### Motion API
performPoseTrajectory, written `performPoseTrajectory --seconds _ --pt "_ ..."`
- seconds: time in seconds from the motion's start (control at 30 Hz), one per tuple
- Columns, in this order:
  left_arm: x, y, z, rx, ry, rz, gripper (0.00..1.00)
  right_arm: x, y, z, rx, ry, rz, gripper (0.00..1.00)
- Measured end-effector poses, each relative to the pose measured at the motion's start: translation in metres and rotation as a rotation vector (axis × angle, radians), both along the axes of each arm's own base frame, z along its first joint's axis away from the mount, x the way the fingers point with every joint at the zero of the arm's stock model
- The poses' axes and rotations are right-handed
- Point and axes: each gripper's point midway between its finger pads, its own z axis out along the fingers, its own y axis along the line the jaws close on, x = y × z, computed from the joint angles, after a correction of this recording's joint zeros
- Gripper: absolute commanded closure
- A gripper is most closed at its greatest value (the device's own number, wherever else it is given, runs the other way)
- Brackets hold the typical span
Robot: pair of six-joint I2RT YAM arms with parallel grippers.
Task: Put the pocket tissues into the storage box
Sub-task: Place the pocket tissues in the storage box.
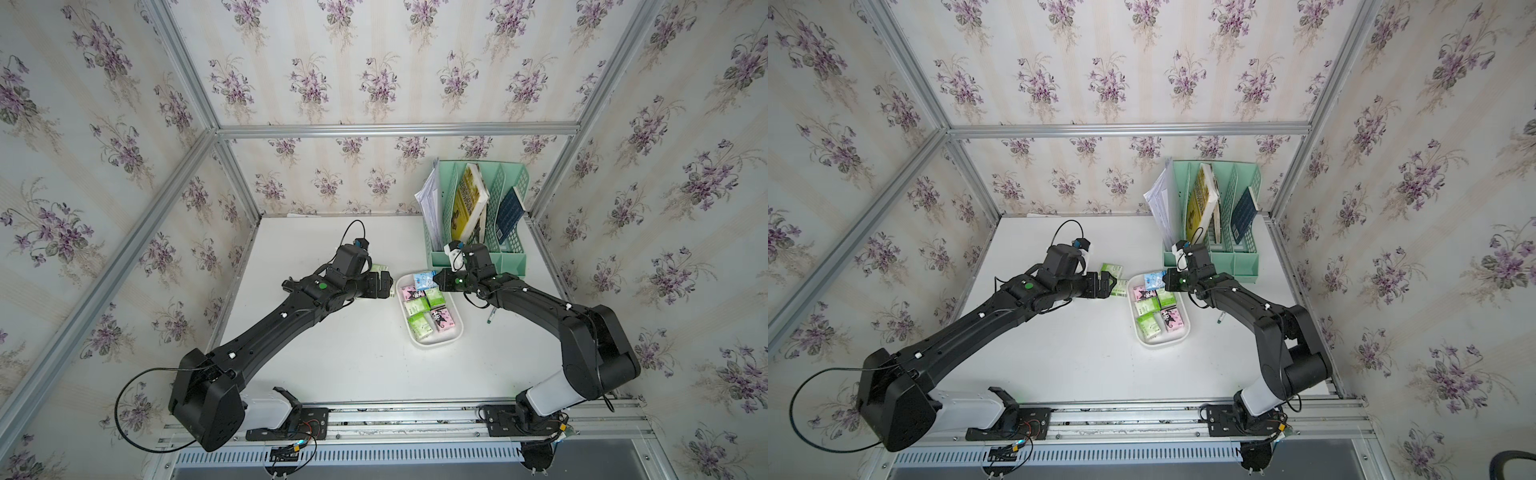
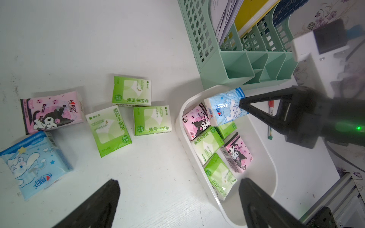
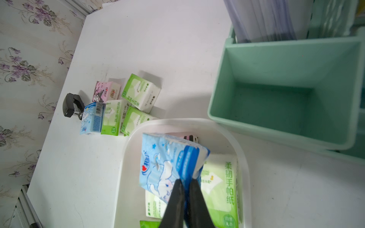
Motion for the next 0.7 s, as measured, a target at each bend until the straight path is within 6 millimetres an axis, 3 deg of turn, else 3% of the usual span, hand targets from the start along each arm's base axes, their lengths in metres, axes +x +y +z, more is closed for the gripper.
performPoseTrajectory --seconds 0.27,0.57,0.7 --pt "0.002 0.003 0.004 0.016 -0.008 0.015 0.01 -0.001 0.011 -0.013 0.009 0.032 0.031 1.0" --pt "0.003 0.007 0.007 0.033 -0.018 0.027 0.01 -0.005 0.036 -0.026 -0.006 0.053 0.089 1.0" --pt "0.003 0.009 0.009 0.035 -0.027 0.035 0.01 -0.004 0.041 -0.03 -0.012 0.057 0.095 0.96"
